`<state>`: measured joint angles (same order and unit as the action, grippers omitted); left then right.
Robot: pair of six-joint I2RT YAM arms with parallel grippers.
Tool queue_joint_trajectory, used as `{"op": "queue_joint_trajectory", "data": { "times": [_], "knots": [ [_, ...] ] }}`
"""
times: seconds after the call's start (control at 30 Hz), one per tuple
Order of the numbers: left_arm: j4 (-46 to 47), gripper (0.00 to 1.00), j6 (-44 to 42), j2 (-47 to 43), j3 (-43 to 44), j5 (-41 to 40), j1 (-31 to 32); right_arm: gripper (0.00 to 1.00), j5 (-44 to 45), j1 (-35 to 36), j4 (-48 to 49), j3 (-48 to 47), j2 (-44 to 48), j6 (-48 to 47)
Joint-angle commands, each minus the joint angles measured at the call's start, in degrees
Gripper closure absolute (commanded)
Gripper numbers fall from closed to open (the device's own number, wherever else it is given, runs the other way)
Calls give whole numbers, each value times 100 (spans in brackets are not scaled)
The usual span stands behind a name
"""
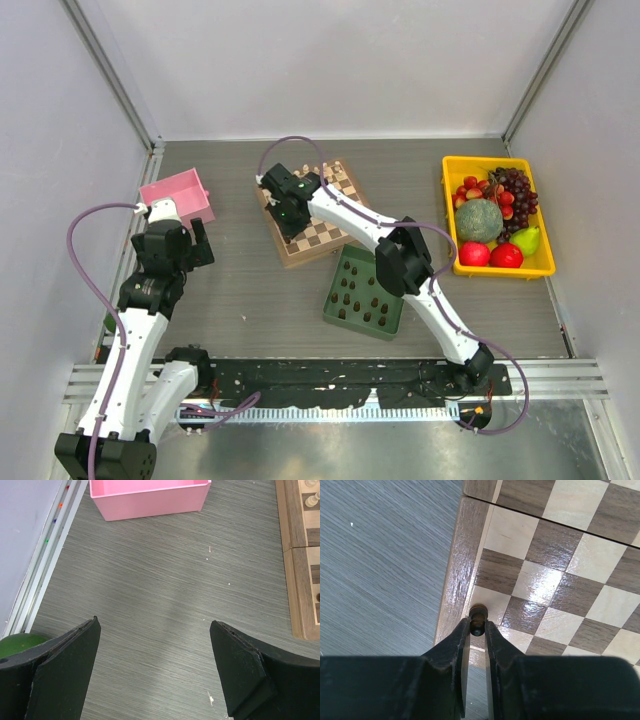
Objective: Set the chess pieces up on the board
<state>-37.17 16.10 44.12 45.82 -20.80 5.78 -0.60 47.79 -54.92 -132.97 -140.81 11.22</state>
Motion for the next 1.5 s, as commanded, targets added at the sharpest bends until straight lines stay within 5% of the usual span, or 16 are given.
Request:
{"op": "queue_joint_trajectory", "data": {
  "times": [0.0, 0.8, 1.3, 1.47],
  "knots": [
    [69, 1, 16, -44, 85, 41, 2, 80, 16, 37, -2, -300, -25, -33],
    [43, 1, 16, -35, 85, 49, 2, 75, -43, 37, 16, -362, -95, -50],
    [43, 1, 16, 0, 102, -3, 2, 41, -11, 2, 104, -423, 746, -67],
    [60, 1, 16, -52, 76, -21, 2, 31, 429, -112, 480, 619, 1740, -33]
  ]
}}
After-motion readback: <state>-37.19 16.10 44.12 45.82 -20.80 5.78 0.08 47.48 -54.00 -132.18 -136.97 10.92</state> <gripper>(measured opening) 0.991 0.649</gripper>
